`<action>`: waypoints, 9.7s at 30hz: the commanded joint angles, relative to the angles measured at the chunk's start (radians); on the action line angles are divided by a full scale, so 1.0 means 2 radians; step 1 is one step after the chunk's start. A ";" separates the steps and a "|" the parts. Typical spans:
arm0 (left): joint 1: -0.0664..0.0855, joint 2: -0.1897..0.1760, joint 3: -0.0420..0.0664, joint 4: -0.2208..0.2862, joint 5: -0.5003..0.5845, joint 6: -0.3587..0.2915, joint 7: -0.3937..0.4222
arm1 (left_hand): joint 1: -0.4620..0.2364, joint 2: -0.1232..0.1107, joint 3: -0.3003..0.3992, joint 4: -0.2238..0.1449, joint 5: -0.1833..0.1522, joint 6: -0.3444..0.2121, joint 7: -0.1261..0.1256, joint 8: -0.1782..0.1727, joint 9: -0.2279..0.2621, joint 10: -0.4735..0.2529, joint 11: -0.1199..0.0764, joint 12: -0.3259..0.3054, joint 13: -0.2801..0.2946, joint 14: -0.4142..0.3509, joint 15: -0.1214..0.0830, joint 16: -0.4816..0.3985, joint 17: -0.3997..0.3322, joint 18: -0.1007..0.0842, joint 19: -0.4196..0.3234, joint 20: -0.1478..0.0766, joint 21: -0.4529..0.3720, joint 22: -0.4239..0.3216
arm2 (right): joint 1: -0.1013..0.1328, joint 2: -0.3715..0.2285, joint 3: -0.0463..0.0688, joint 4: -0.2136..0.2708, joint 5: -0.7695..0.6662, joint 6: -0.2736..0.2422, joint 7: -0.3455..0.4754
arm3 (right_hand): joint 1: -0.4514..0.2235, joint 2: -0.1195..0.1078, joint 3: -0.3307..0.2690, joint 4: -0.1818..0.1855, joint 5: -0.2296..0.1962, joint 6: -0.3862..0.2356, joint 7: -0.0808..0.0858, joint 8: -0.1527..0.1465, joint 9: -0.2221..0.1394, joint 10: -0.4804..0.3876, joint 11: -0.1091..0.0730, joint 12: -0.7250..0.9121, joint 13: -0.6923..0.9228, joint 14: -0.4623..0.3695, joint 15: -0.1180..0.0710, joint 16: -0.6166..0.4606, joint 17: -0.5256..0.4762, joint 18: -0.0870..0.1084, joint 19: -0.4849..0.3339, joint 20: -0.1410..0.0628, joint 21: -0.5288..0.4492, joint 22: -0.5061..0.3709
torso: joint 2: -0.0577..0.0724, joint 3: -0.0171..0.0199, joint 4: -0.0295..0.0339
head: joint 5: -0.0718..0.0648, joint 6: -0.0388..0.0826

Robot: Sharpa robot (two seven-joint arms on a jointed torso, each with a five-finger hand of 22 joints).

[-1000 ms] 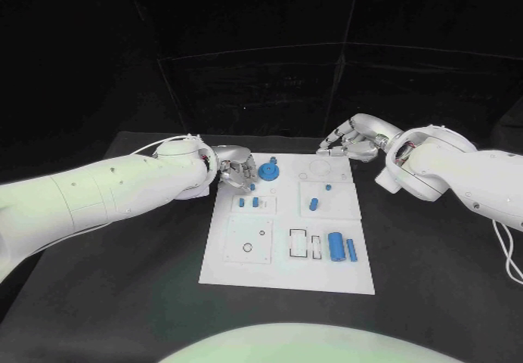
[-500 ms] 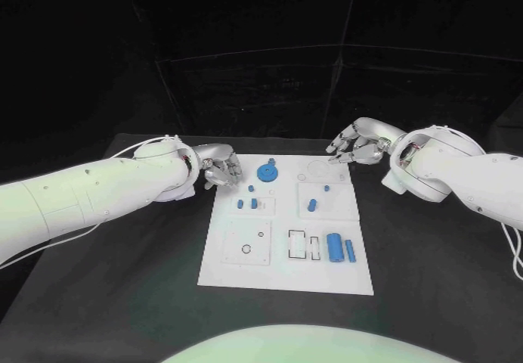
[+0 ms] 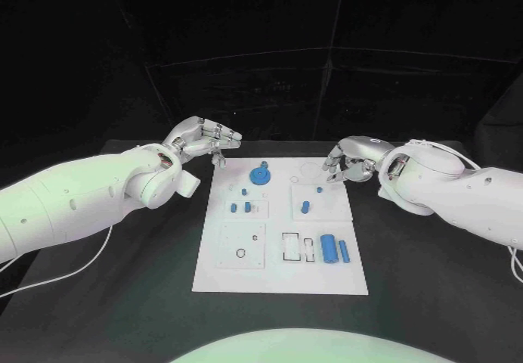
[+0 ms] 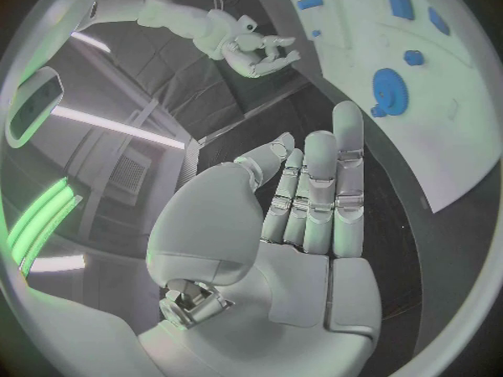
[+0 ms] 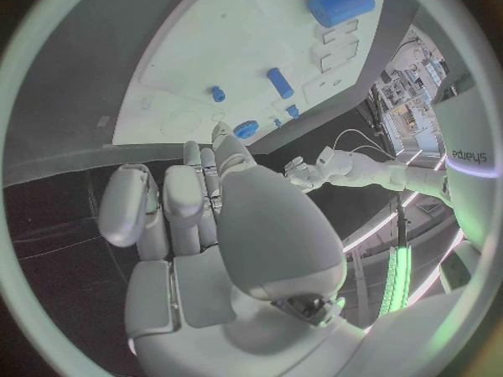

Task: Assemble the parts on the task board

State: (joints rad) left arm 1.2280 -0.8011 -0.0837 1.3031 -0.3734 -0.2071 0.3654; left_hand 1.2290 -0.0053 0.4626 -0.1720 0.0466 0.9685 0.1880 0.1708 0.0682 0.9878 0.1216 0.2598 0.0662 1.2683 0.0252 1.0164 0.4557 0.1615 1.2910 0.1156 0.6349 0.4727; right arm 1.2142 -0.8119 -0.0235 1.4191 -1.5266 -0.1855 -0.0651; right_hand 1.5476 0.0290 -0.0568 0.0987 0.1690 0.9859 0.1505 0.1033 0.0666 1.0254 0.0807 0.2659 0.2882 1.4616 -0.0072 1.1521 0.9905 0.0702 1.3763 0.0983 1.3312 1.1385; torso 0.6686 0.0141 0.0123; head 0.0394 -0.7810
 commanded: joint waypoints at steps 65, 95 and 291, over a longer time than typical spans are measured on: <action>0.001 -0.002 -0.001 0.011 0.146 0.049 0.064 | -0.015 0.007 -0.010 0.012 0.001 0.001 0.003 0.001 0.000 -0.004 0.001 0.013 0.001 -0.014 0.001 -0.005 -0.009 0.010 -0.009 0.002 -0.015 -0.009 | -0.035 0.027 0.000 0.012 -0.097 -0.037 -0.030 | -0.037 -0.041 0.246 -0.065 -0.039 0.059 0.001 -0.018 0.001 0.082 -0.002 -0.052 -0.109 0.009 -0.001 0.014 0.000 0.005 0.012 0.000 0.010 0.020 | 0.000 0.0000 -0.0010 | 0.001 -0.005; 0.001 0.000 -0.001 0.006 0.146 0.050 0.063 | -0.019 0.008 -0.014 0.016 0.001 -0.002 0.004 0.001 0.000 -0.006 0.001 0.015 0.001 -0.015 0.001 -0.004 -0.011 0.010 -0.009 0.003 -0.018 -0.011 | -0.034 0.018 0.002 0.135 -0.028 -0.092 -0.018 | -0.053 -0.049 0.271 -0.073 -0.033 0.055 0.002 -0.018 0.001 0.080 0.000 -0.055 -0.109 0.008 0.000 0.016 -0.001 0.005 0.013 0.000 0.012 0.022 | 0.001 -0.0013 0.0026 | 0.011 -0.005; 0.001 0.015 -0.001 -0.007 0.146 0.064 0.054 | -0.016 0.011 -0.017 0.014 0.001 -0.006 0.004 0.004 0.001 -0.010 0.001 0.018 0.001 -0.016 0.002 -0.003 -0.014 0.010 -0.008 0.003 -0.022 -0.014 | -0.059 0.000 0.003 0.120 -0.121 -0.014 -0.084 | 0.002 -0.009 0.189 -0.029 -0.056 0.062 -0.009 0.006 0.010 0.096 -0.011 -0.034 -0.110 0.006 -0.010 0.000 -0.058 0.011 0.012 -0.009 -0.022 -0.021 | 0.001 -0.0006 0.0013 | 0.036 -0.022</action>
State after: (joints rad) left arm 1.2276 -0.7729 -0.0863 1.2875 -0.0862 -0.0899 0.4691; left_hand 1.2011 0.0145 0.4309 -0.1436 0.0466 0.9649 0.1981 0.1744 0.0686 0.9773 0.1251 0.2906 0.0676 1.2436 0.0288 1.0136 0.4280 0.1612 1.2800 0.1197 0.5965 0.4455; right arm 1.0948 -0.8133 -0.0184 1.6549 -1.7474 -0.1792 -0.2325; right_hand 1.5262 -0.0035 0.3059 0.0473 0.0522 1.0975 0.1344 0.1063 0.0757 1.1979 0.0733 0.2006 0.0639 1.4668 -0.0203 1.1468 0.8731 0.1009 1.3958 0.0819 1.2848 1.0953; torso 0.6707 0.0136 0.0135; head 0.1114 -0.8234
